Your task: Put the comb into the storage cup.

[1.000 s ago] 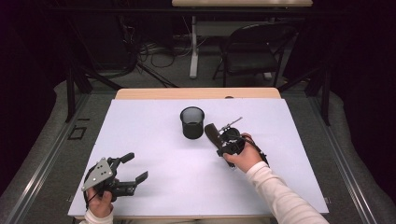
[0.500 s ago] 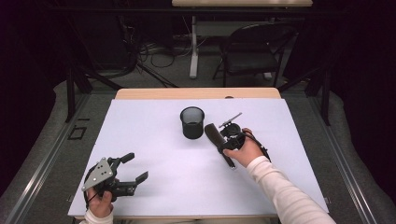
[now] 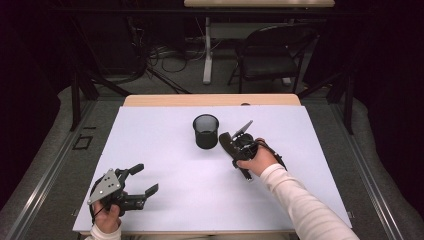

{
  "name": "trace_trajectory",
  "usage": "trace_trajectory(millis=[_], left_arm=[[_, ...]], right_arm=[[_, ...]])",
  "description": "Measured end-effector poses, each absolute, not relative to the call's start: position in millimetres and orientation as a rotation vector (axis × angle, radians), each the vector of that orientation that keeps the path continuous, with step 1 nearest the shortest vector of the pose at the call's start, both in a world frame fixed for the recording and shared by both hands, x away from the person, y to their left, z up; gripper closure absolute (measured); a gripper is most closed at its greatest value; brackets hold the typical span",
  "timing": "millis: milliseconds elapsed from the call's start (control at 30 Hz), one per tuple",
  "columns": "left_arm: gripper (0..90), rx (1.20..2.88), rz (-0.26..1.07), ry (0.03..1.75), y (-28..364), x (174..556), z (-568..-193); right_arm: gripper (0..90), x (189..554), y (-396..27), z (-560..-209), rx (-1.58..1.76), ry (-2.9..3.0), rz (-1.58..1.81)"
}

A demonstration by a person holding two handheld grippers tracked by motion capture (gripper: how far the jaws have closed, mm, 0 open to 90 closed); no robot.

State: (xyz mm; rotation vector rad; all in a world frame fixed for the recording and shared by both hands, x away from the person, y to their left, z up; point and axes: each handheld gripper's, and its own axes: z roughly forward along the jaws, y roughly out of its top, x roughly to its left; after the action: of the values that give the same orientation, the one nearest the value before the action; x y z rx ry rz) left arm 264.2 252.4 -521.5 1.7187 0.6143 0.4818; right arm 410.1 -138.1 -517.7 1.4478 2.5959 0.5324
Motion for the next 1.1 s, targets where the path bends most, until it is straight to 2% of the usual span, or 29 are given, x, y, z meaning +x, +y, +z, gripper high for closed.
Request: trace_trajectory(millis=[200, 1100], left_arm=[[16.1, 1.722, 0.482, 0.613, 252.1, 264.4, -521.6], [16.1, 1.721, 0.479, 0.613, 252.3, 264.8, -521.8]], right_arm=[[57.0, 412.8, -138.6, -516.3, 1.461, 2.652, 0.371], [71.0, 417.0, -140.8, -526.3, 1.588, 2.655, 0.322]])
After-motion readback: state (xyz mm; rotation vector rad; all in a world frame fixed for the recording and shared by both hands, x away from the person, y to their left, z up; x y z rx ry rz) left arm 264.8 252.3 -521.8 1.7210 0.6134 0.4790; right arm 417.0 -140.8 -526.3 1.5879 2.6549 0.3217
